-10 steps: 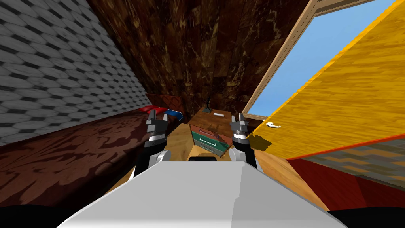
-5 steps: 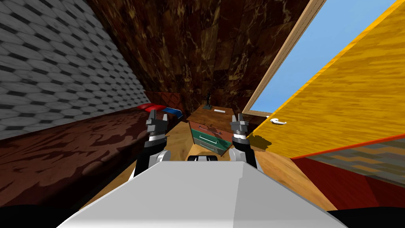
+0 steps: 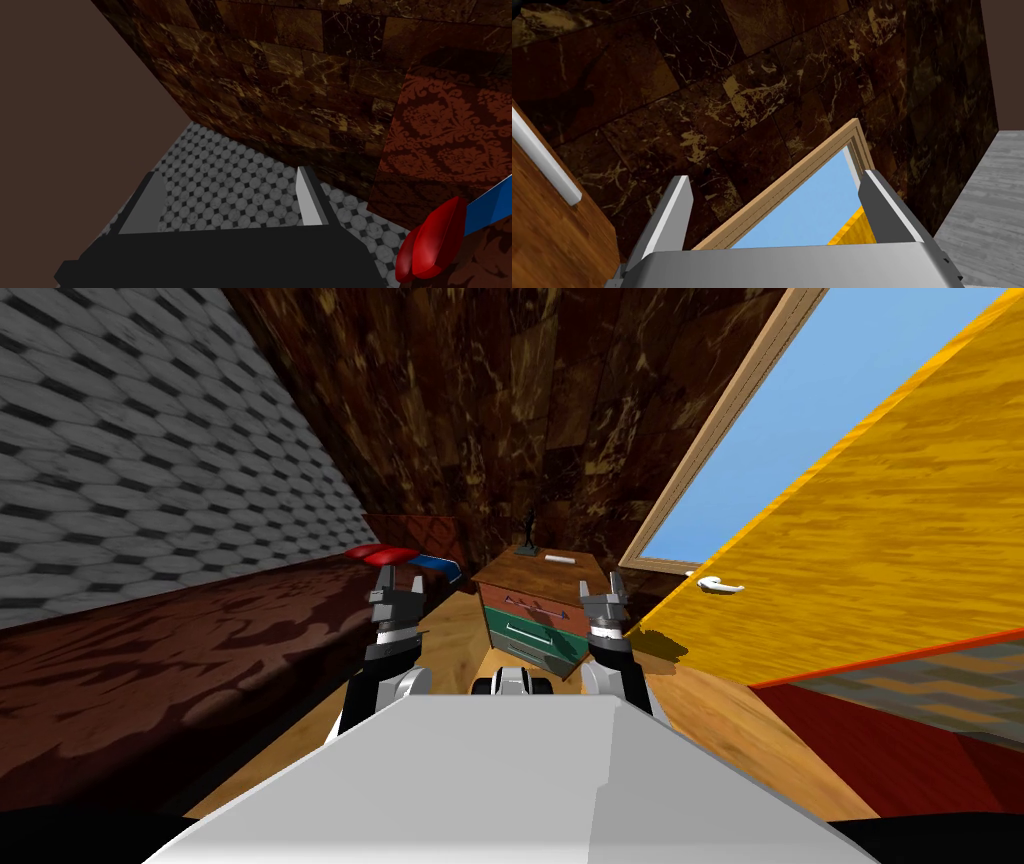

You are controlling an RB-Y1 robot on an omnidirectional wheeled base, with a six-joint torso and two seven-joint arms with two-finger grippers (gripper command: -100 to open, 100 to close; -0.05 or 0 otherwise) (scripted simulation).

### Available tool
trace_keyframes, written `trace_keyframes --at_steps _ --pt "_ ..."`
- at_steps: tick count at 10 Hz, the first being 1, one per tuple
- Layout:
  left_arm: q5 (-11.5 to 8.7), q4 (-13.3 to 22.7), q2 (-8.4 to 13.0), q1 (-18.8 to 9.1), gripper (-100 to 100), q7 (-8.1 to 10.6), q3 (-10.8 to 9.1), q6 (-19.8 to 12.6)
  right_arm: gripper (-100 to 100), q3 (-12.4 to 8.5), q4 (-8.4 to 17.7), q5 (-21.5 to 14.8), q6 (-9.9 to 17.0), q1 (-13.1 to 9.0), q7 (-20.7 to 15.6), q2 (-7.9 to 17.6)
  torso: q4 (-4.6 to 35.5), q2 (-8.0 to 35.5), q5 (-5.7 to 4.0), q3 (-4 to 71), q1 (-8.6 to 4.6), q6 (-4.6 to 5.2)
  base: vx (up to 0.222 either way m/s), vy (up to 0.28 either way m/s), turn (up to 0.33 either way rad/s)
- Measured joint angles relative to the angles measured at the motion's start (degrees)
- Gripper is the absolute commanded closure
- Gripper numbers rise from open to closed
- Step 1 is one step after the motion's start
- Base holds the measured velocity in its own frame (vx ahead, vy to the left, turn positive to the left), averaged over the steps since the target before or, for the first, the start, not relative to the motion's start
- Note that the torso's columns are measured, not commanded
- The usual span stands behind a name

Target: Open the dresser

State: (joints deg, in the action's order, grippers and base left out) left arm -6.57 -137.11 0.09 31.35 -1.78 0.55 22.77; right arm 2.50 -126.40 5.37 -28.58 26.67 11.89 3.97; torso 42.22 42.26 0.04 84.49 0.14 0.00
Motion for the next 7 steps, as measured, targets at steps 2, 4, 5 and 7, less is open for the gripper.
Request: trace_keyframes --at_steps 2,4,5,7 --pt "0.0 0.0 0.0 0.0 0 0.0 0.0 0.0 -100 -0.1 1.6 1.7 -1.5 -1.2 3.2 2.1 0.1 0.0 -0.03 0.1 -0.11 0.0 -0.024 0.082 0.01" --pt "0.0 0.0 0.0 0.0 0 0.0 0.0 0.0 -100 -0.3 2.9 2.9 -2.6 -2.1 6.1 3.2 0.0 0.0 -0.05 0.1 -0.15 0.0 -0.015 0.076 0.01" --pt "0.0 0.0 0.0 0.0 0 0.0 0.0 0.0 -100 -0.3 3.4 3.3 -3.1 -2.4 7.3 3.5 0.1 0.0 -0.06 0.1 -0.21 0.01 -0.02 0.061 0.019" --pt "0.0 0.0 0.0 0.0 0 0.0 0.0 0.0 -100 -0.3 4.8 4.6 -4.3 -3.4 10.0 4.2 0.1 0.0 -0.05 0.1 -0.18 0.01 -0.019 0.067 0.012"
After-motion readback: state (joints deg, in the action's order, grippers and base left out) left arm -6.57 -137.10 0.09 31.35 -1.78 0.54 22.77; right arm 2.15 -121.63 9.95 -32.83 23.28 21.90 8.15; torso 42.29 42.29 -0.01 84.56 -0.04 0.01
